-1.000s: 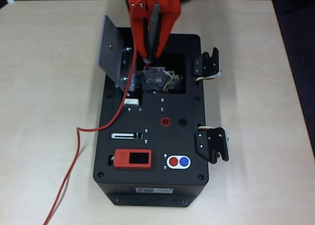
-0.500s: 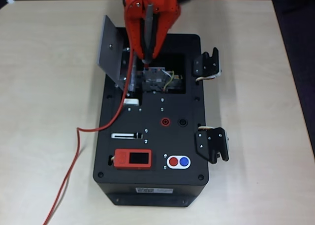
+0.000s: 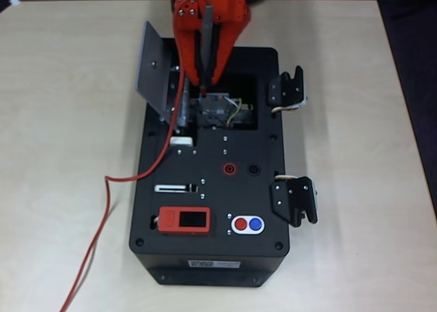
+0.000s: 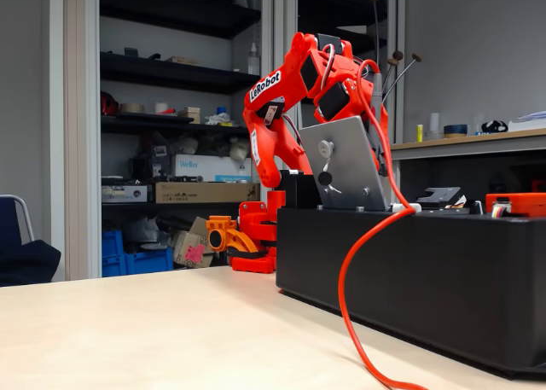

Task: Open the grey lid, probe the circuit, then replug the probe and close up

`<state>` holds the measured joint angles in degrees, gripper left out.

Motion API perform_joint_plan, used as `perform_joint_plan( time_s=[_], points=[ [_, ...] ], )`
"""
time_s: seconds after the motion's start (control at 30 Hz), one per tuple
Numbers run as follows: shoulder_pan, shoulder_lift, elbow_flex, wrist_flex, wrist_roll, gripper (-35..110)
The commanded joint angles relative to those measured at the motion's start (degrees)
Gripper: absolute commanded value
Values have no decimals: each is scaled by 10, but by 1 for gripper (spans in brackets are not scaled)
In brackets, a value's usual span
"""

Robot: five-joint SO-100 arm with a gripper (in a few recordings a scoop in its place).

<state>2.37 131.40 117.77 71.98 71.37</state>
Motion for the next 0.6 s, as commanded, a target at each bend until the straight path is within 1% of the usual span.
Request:
perform_joint_plan(
  time_s=[0.0, 0.57],
  points=[
    [10, 12, 9, 4, -2, 2],
    [10, 18, 16, 0, -3, 2]
  ],
)
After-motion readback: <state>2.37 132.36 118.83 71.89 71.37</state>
